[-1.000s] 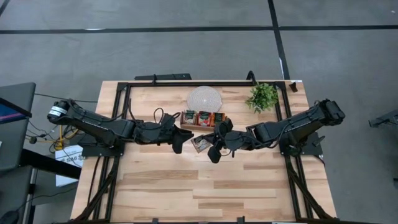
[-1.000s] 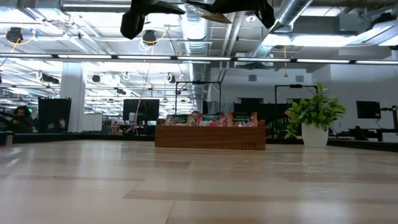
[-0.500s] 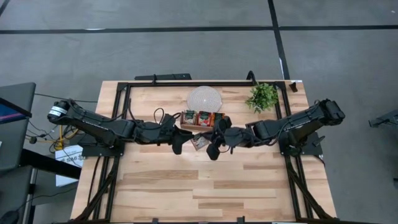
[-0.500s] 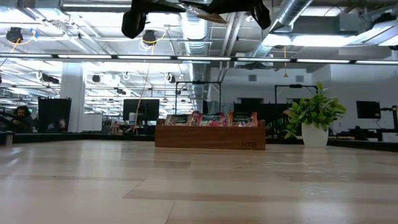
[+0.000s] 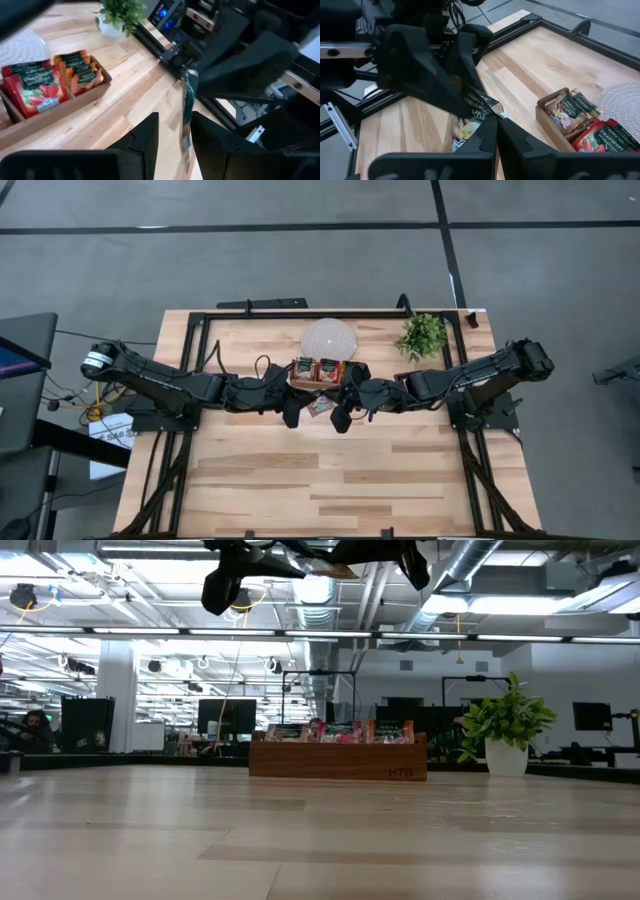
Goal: Pick & Place Tea
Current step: Put the brown tea bag into the left compartment of the wooden organizer
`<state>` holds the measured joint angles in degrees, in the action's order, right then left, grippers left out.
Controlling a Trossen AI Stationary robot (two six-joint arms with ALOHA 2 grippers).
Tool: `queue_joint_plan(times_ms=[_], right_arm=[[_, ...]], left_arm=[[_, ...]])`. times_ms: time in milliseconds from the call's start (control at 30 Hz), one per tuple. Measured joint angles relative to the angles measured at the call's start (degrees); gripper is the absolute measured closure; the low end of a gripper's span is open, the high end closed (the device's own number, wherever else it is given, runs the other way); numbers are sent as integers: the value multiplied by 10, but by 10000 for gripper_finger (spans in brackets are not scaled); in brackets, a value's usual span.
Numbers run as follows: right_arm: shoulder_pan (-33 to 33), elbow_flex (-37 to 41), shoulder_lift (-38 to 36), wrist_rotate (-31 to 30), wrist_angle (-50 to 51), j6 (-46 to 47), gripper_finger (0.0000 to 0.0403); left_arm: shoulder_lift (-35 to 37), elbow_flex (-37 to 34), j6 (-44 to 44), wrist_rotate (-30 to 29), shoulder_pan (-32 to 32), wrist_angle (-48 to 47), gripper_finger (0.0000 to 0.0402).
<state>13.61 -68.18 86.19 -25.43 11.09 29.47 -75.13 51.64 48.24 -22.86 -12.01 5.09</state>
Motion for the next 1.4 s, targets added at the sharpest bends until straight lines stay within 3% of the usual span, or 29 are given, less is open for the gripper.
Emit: queue_joint_plan(times_ms=[267, 500, 800, 967, 1167, 1400], right_arm=[[-3, 0, 0, 0, 2, 0, 403], [-6, 0, 0, 0, 3, -1, 403], [-6, 0, 0, 7, 2, -30, 399], [-7, 0, 0, 34, 1, -47, 359], [-6, 0, 0, 96, 32, -54, 286], [7, 0, 0, 104, 211, -7, 252]], left_arm=[[0, 0, -18, 14, 16, 26, 304], [0, 0, -23, 21, 23, 28, 389], [0, 0, -51, 15, 23, 28, 401], [1, 0, -86, 1, 23, 13, 401], [1, 0, -167, -56, 24, -48, 401], [1, 0, -280, -34, 65, -99, 401]])
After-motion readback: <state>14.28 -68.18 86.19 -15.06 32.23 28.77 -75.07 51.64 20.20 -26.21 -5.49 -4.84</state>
